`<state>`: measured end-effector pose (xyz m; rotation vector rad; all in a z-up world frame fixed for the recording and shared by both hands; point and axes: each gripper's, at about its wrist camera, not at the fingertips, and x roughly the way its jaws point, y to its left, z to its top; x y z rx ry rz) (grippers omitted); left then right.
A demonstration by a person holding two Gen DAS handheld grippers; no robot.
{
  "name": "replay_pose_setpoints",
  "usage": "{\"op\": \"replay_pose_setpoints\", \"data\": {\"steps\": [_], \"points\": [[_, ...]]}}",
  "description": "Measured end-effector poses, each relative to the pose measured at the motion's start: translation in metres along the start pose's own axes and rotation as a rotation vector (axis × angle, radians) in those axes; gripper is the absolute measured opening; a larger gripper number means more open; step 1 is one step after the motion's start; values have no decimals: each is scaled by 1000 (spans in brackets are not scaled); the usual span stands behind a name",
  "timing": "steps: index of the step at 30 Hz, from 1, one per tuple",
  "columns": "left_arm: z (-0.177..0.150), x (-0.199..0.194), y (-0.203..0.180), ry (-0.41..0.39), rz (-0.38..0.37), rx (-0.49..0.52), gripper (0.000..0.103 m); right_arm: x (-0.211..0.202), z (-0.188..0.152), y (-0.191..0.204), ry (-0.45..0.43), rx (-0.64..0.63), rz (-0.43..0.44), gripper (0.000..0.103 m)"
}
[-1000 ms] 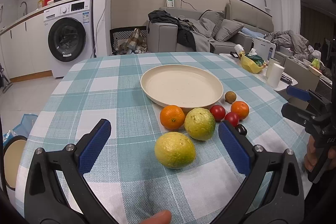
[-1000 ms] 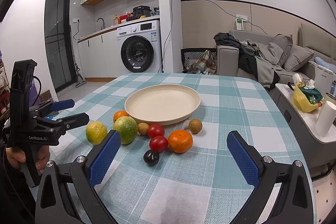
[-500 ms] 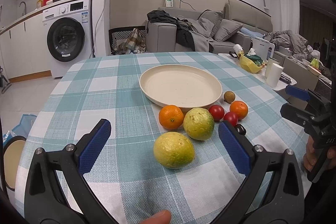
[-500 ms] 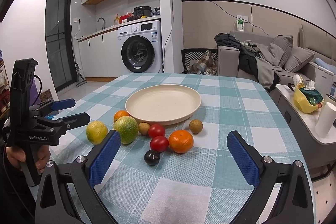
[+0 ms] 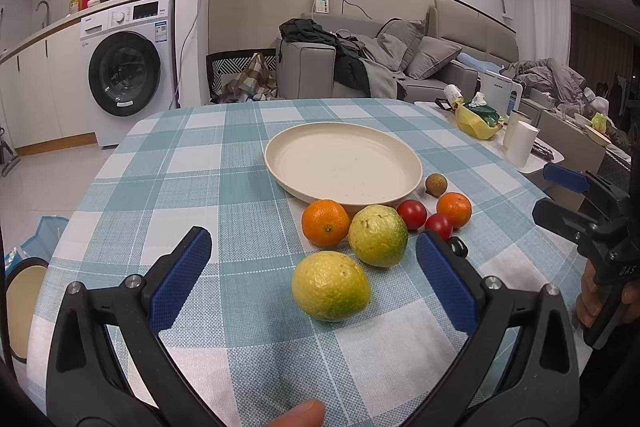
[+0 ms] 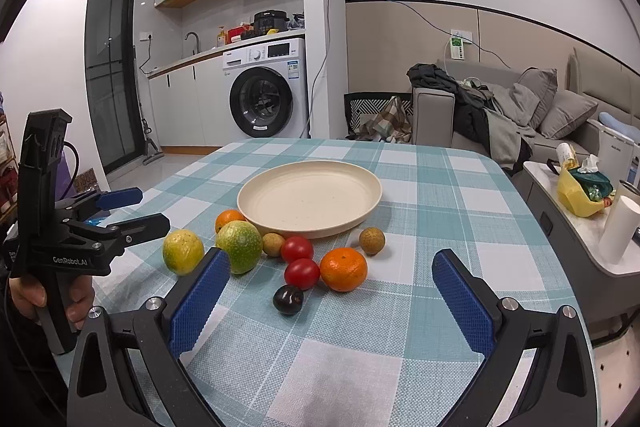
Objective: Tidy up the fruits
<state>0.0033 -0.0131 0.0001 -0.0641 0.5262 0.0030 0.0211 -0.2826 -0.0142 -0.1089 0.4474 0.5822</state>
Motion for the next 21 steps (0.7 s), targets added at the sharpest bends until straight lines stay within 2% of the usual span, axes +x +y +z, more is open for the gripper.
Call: {"op": "replay_pose_setpoints", "data": {"steps": [21], "points": [[-3,1,-5,5,-5,-1,102,-1,0,0,2,3,-7,103]]}}
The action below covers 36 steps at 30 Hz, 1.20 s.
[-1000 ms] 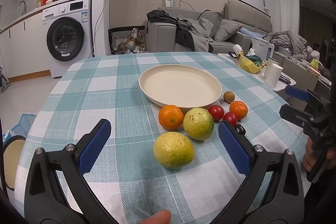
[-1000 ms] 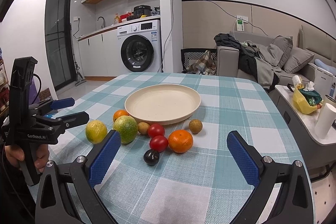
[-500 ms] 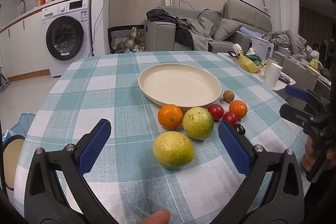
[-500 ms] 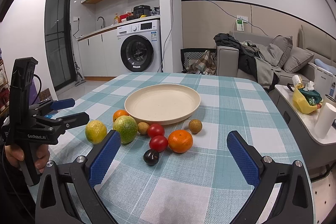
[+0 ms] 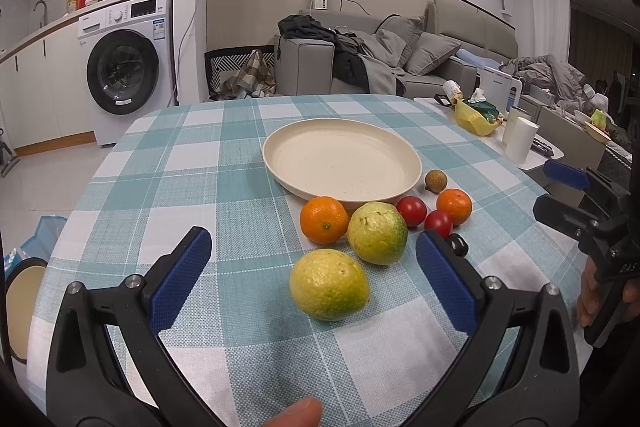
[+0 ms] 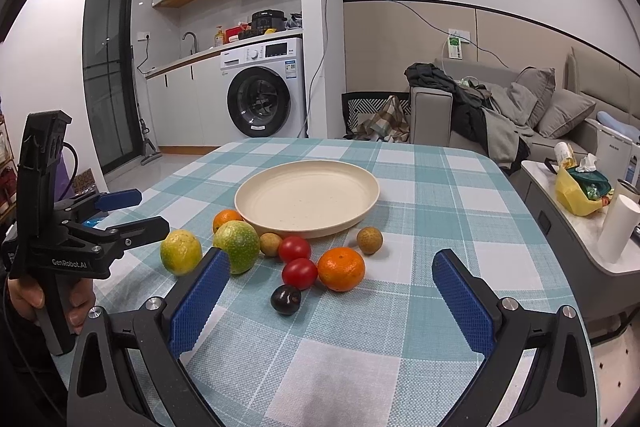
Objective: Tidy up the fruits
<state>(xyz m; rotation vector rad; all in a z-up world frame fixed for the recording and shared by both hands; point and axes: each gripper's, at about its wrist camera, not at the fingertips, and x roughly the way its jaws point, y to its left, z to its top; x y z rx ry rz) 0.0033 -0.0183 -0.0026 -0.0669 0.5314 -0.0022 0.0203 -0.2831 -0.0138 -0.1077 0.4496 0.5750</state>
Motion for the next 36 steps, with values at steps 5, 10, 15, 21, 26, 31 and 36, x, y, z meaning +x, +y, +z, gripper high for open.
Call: {"op": "replay_pose_setpoints", "data": {"steps": [5,10,15,21,26,31,36], "points": [[-2,2,3,3,1,-6,102,0,0,0,4,-4,0,103],[-3,7,5,28,-3,-14,102,0,0,0,2,-1,-5,103],[-2,6,5,37,-7,-3,102,2,1,0,6,-2,-17,103],[-3,-5,4,31,-14,18,102,4,-1,0,35,14,18,103],[-6,-19,2,54,-63,10,102,5,-2,3,58,19,62,103],[-14,-34,-8,81,-102,43,102,0,-4,6,80,34,102,103],[-25,-46,-12,111,-158,75,102,-2,-8,13,104,23,137,103]]}}
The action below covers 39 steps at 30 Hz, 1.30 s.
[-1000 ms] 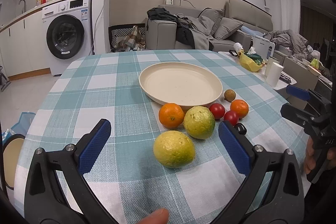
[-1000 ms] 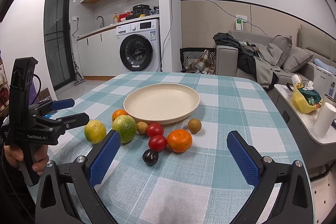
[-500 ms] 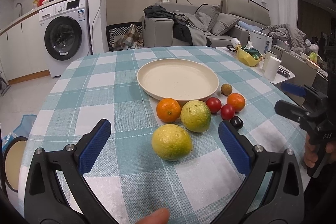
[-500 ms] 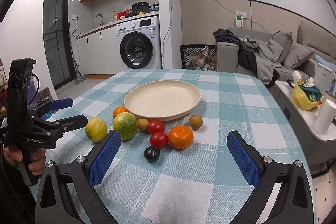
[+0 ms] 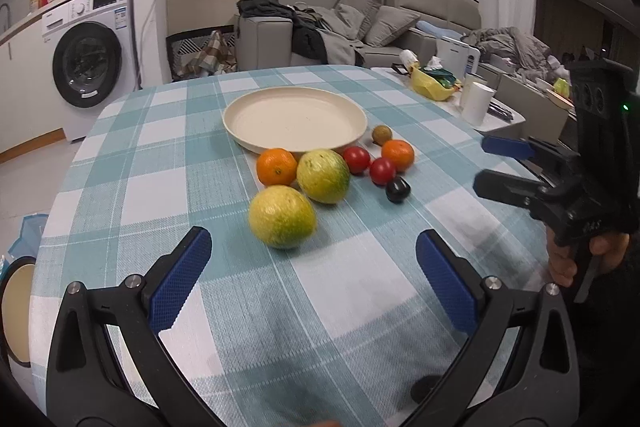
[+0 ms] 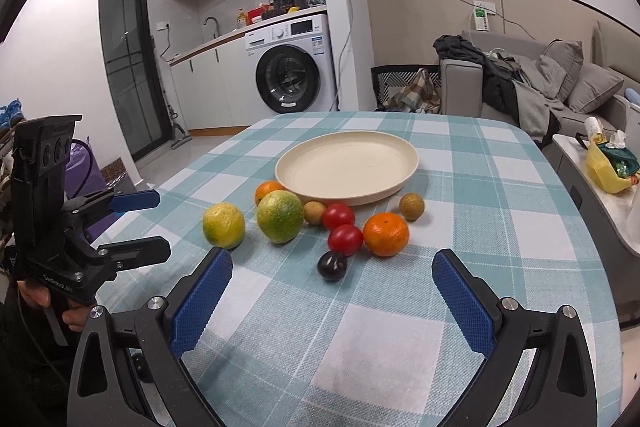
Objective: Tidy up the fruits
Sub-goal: 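Lower the left gripper onto a dark plum and close it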
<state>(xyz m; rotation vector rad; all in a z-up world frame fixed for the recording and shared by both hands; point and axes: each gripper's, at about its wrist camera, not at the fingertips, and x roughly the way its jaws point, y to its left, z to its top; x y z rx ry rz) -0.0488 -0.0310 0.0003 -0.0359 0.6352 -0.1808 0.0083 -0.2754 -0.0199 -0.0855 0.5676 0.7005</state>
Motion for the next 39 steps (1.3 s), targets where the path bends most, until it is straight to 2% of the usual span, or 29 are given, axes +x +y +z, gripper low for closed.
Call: {"op": "replay_pose_setpoints", "data": {"steps": [3,7,11,14,18,19,26,31,33,37,39], "points": [[-11,-7,-5,18,-72,32,102,-1,-3,4,10,-11,16,103],[-24,-14,-18,39,-111,113,102,-2,-5,9,23,-31,29,102],[-33,-17,-26,60,-147,152,100,-1,-8,12,45,-46,43,98],[-38,-18,-32,84,-185,185,94,-3,-12,15,62,-56,57,91],[-47,-16,-40,132,-236,230,84,-5,-18,16,93,-65,67,82],[-49,-15,-41,146,-250,242,79,-6,-20,16,98,-67,68,82],[-61,-9,-47,213,-316,292,64,-9,-22,13,101,-63,66,82],[-68,-6,-49,256,-344,312,43,-9,-22,14,104,-65,68,82],[-70,-7,-49,260,-352,318,39,-8,-22,14,106,-65,67,82],[-69,-9,-47,268,-390,308,23,-8,-22,14,104,-67,67,82],[-68,-9,-46,267,-397,302,23,-7,-22,14,103,-61,66,82]]}}
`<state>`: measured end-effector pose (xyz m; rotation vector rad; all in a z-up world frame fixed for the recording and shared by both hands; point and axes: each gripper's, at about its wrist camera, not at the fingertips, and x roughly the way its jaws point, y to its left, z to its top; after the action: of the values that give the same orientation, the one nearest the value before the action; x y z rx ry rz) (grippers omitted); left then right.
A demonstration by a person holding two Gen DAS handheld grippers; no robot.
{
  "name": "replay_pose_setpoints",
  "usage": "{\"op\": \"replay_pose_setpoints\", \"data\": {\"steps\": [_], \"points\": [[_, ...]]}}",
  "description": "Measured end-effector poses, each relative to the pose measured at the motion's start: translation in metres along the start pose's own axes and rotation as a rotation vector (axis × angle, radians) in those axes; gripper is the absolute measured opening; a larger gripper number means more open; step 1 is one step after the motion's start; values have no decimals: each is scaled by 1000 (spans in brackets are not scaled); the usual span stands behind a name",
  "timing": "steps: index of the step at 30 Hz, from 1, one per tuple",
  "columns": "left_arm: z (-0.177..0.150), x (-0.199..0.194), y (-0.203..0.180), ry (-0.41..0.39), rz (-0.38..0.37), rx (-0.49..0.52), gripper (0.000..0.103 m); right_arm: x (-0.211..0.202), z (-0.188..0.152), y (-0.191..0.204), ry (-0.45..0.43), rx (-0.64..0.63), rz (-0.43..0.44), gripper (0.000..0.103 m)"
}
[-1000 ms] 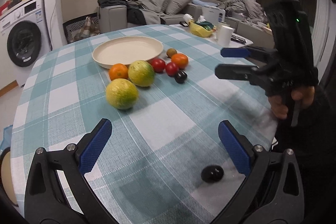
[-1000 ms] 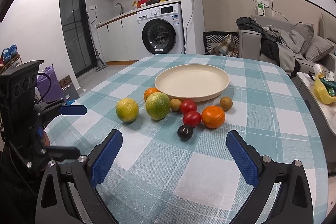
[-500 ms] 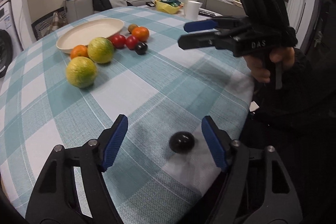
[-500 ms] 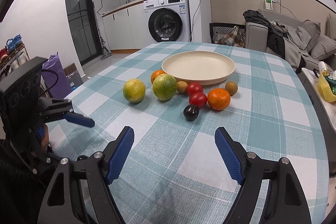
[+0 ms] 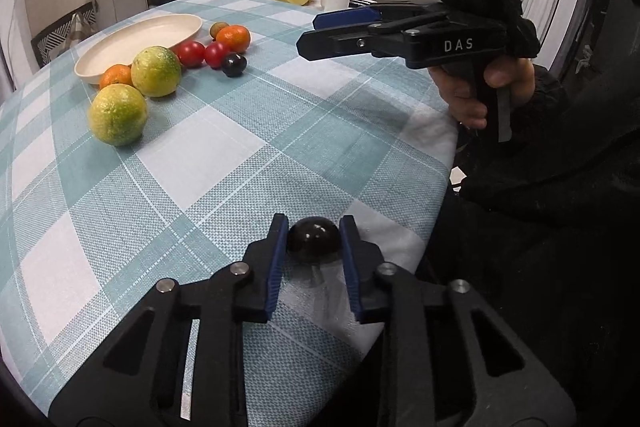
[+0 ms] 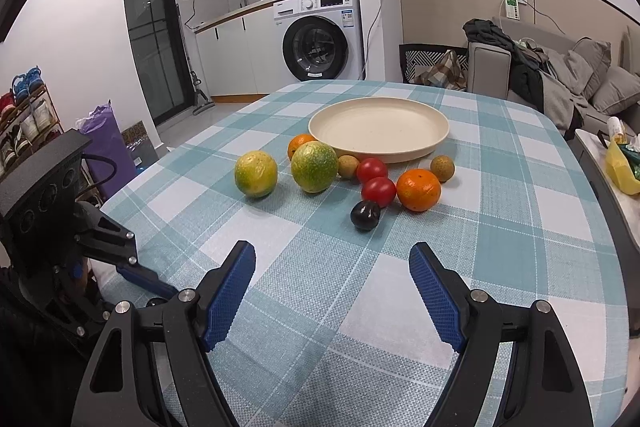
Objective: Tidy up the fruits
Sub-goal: 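Lower the left gripper onto a dark plum and close it, then lift the plum with the left gripper while the right gripper grasps the other dark plum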
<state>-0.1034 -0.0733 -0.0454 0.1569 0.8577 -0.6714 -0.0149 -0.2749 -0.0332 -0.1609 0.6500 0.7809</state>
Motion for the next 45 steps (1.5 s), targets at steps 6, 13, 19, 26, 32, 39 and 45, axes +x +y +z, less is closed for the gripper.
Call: {"op": "replay_pose_setpoints", "data": {"steps": [6,13,19,26,32,39,45], "points": [[3,-8,11,-39,25,-59,23,3,2,-2,0,8,-9,82],[13,-21,32,-116,100,-160,23,19,6,-7,36,23,-64,77],[29,-28,49,-177,178,-225,23,41,10,-15,99,46,-88,68],[46,-27,75,-221,255,-333,23,66,23,-26,183,101,-79,56],[60,-27,94,-251,322,-380,23,85,31,-28,229,107,-85,54],[79,-21,105,-264,382,-370,23,98,36,-22,255,81,-102,44],[92,-17,110,-274,399,-365,23,104,39,-21,267,68,-109,36]]}}
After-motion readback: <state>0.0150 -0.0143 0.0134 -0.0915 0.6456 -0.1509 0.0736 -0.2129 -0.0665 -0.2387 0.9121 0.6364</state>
